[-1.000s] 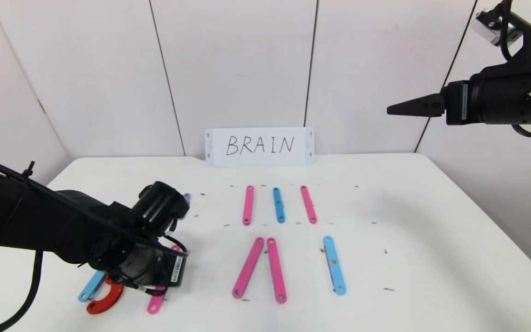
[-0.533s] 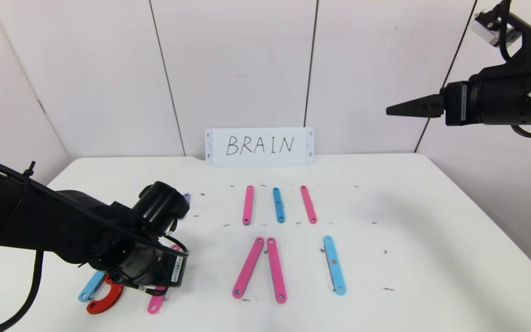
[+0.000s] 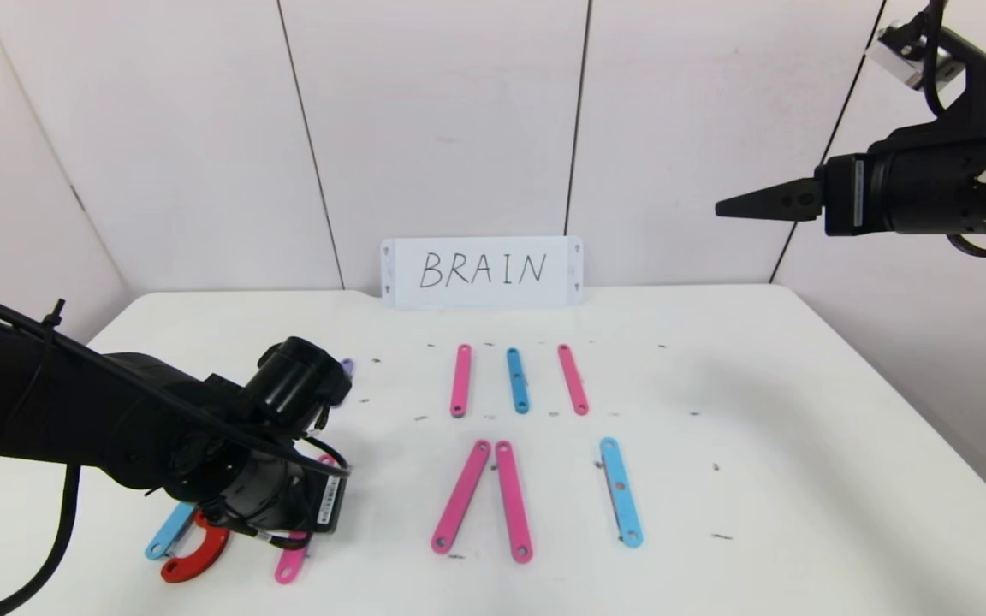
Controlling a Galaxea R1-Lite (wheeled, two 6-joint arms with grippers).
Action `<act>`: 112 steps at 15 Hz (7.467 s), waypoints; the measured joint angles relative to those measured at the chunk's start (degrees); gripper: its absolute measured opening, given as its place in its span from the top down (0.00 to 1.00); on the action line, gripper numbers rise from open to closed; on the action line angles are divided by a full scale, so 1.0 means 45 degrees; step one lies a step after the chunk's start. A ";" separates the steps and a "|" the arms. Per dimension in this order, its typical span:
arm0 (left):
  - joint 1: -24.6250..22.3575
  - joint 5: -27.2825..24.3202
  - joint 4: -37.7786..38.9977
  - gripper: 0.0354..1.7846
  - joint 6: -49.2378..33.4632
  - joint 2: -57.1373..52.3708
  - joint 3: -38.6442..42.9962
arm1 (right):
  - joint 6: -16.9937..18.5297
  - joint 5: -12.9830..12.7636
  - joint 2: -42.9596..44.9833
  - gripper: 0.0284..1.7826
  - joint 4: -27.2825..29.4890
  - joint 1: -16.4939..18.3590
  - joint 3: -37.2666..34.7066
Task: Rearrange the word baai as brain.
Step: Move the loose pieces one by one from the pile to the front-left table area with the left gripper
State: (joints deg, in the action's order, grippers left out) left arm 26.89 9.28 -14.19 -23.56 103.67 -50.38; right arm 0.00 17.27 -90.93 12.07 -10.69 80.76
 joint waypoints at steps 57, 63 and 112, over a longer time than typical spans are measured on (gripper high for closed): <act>-0.5139 -0.1268 -0.3308 0.03 0.3278 0.4475 -0.9389 | 0.0000 -0.0011 -0.0038 0.02 -0.0005 0.0008 0.0000; -0.5296 -0.1292 -0.3302 0.03 0.3375 0.4906 -0.9560 | 0.0000 -0.0016 -0.0073 0.02 -0.0005 0.0008 0.0000; -0.0959 -0.2208 -0.7092 0.85 0.5028 0.1910 -0.8073 | 0.0000 0.0005 0.0146 0.02 -0.0005 0.0000 -0.0038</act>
State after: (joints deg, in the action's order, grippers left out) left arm 22.58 -0.66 -46.10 -0.94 112.26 -86.71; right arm 0.00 17.30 -90.27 12.04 -10.69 80.59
